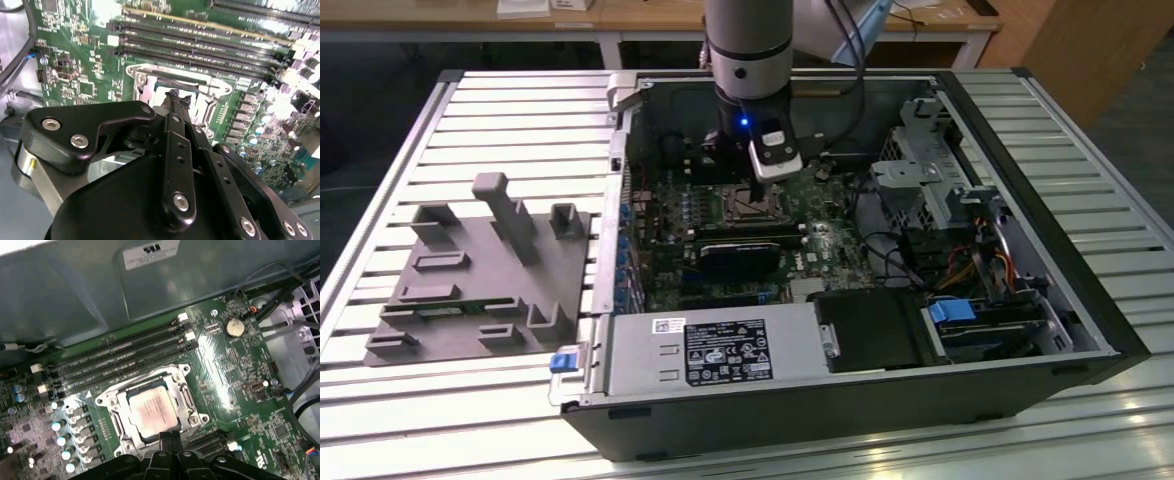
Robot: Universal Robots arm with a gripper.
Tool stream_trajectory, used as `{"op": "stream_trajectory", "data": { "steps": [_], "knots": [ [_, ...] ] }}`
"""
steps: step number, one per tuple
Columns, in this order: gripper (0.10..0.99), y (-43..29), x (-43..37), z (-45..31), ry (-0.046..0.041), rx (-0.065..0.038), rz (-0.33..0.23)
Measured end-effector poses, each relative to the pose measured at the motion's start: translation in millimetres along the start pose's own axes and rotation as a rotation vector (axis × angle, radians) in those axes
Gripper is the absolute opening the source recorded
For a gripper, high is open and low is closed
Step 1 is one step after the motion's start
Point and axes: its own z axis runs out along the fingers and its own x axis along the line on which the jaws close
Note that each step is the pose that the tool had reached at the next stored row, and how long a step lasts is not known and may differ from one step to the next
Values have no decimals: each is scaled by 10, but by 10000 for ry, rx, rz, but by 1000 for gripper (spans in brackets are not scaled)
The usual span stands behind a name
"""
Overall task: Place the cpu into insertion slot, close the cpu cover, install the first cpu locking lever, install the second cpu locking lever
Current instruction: 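Install the second cpu locking lever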
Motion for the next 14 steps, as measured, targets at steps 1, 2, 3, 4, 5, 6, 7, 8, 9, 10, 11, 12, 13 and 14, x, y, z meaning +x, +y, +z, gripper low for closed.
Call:
{"op": "stream_trajectory", "data": {
  "steps": [1,2,3,4,5,6,7,8,9,10,11,12,13,14],
  "knots": [
    [102,-18,-7,-1,0,0,0],
    [102,-37,-15,-2,0,-1,0],
    [102,-56,-23,-4,0,-1,-1],
    [102,-75,-30,-5,0,-2,0],
    [102,-92,-37,-6,0,0,0],
    [102,-109,-44,-7,1,-1,0],
    [102,-124,-50,-8,1,-2,0],
    [102,-137,-55,-9,1,-3,0],
    [102,-145,-59,-9,1,-4,0],
    [102,-150,-60,-10,1,-3,0],
    [102,-150,-60,-10,1,-3,1],
    [102,-150,-60,-10,1,-3,1],
    [102,-150,-61,-10,1,-3,1],
    [102,-151,-61,-10,1,-2,0]
  ]
}}
